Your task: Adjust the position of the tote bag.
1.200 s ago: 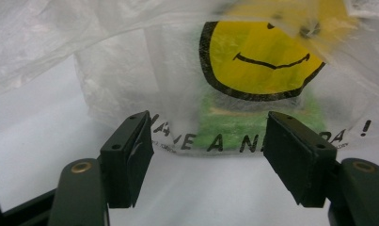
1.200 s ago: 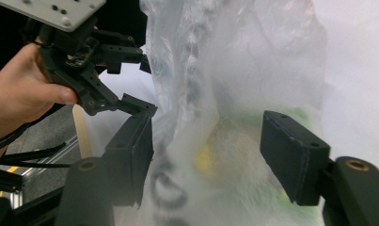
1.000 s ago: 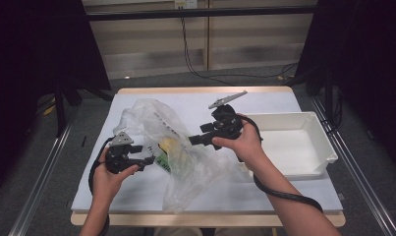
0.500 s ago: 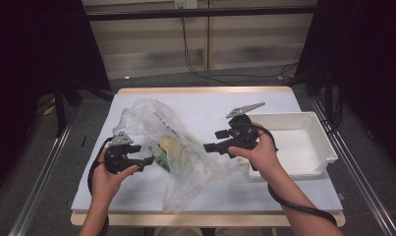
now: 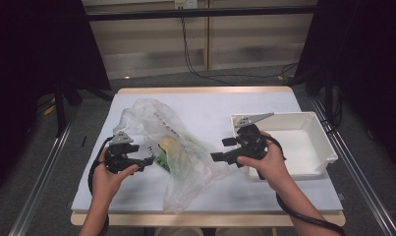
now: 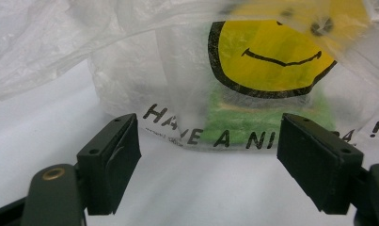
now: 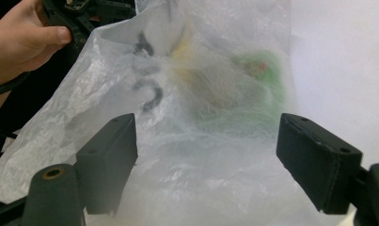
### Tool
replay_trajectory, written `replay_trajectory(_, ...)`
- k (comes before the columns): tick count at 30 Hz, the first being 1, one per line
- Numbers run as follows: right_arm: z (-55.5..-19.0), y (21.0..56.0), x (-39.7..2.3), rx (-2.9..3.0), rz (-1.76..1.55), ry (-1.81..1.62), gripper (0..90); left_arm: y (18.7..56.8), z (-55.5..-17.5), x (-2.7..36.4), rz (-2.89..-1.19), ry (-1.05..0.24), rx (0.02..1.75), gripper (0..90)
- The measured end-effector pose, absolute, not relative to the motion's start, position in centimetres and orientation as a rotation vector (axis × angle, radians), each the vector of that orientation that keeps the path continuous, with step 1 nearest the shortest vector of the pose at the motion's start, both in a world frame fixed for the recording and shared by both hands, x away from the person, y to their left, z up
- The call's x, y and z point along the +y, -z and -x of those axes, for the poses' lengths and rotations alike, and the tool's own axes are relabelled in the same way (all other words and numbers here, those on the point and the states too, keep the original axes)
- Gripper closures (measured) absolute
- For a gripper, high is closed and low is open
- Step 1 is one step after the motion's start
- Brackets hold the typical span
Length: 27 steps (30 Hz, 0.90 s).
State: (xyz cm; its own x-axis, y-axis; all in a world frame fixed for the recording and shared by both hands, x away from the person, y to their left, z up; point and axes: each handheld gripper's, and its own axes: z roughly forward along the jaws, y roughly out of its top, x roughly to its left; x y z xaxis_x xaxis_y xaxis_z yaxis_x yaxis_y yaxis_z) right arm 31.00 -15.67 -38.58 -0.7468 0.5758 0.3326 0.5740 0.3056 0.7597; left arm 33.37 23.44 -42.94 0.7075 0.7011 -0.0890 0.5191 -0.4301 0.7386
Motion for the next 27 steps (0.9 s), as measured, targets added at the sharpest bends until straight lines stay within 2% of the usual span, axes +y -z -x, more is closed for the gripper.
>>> replay_trajectory(27, -29.0, 39.0, -17.3, 2.520, -1.097, -1.483, 18.5, 42.8, -33.8, 22.9, -2.137, -0.309, 0.931, 19.1)
